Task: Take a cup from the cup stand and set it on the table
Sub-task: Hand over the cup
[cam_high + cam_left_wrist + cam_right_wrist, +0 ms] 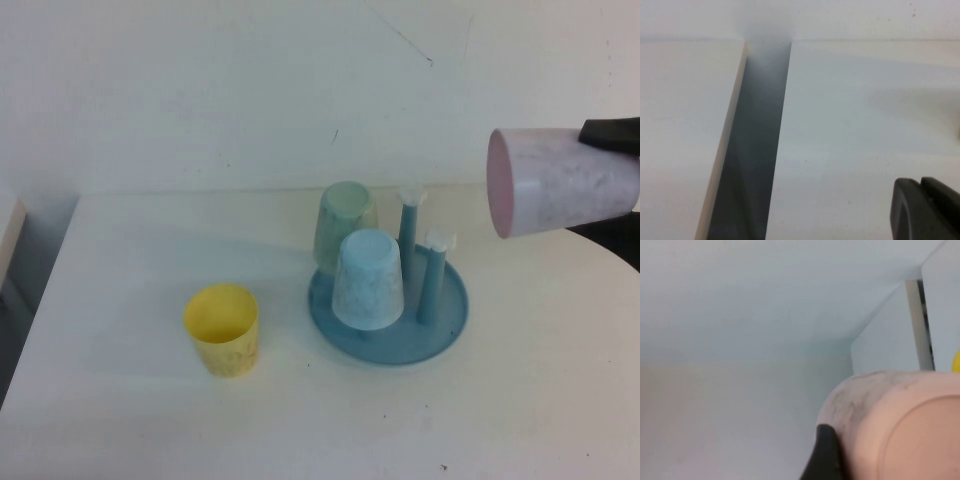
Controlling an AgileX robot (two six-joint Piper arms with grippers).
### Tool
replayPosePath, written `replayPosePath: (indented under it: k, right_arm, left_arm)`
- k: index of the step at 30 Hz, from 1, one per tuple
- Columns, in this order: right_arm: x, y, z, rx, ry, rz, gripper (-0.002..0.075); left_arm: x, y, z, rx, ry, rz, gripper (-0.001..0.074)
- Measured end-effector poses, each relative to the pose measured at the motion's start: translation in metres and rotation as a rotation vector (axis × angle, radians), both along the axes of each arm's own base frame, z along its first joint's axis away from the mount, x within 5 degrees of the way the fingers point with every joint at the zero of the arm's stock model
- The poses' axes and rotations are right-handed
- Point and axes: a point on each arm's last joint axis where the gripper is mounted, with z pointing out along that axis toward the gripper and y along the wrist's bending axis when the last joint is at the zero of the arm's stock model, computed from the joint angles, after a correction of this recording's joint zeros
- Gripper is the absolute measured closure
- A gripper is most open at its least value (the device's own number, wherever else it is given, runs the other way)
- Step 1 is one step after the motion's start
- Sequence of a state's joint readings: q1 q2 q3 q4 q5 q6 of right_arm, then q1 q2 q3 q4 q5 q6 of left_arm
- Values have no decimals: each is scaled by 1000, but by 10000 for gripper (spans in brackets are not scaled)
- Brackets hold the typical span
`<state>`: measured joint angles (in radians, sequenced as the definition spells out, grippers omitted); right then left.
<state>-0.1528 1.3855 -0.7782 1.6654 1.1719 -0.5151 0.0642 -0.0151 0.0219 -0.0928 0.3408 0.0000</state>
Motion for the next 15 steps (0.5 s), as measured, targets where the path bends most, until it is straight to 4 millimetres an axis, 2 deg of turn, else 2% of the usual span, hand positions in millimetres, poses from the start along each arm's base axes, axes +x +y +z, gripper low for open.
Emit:
replayPosePath:
  k: [5, 11, 13, 15]
  right_arm:
    - [0, 0, 0, 52, 92, -9, 146]
    - [0, 0, 0, 66, 116, -11, 146]
    - [0, 0, 0, 67, 118, -12, 146]
    - [0, 0, 0, 67, 118, -12, 146]
  left_arm:
    - [0, 0, 0, 0, 0, 0, 738]
    - [0, 0, 0, -6, 0, 0, 738]
    - [1, -3, 2, -152, -23, 10, 738]
    - [2, -9, 5, -528, -59, 35, 738]
